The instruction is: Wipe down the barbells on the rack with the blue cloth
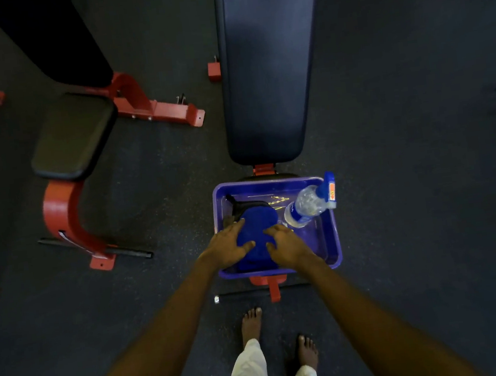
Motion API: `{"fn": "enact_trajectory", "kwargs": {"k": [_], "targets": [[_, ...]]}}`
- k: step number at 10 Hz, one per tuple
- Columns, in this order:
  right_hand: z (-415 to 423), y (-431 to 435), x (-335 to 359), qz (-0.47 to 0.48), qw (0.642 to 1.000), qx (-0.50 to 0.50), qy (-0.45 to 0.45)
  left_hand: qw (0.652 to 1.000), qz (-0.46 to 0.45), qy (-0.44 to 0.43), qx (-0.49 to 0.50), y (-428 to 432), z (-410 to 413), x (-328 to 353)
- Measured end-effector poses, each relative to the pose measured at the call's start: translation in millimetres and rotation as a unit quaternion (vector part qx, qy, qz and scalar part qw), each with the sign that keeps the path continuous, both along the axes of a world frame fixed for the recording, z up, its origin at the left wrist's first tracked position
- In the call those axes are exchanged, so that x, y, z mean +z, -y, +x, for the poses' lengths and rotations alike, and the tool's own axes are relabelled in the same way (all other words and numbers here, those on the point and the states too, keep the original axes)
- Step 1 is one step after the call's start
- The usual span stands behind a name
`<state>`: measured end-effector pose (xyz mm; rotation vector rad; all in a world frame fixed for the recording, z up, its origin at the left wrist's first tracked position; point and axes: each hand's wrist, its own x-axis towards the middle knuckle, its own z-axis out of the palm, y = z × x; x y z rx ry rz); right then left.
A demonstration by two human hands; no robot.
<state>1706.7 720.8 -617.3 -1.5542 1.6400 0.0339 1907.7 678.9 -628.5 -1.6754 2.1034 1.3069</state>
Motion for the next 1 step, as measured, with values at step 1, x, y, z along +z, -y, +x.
{"fn": "enact_trajectory", "kwargs": {"k": [1], "targets": [[-16.9, -2.6, 47.6, -0.058, 0.993, -0.089, 0.057, 0.999, -0.008, -0.025, 0.030, 2.7, -11.1, 48.8]]}}
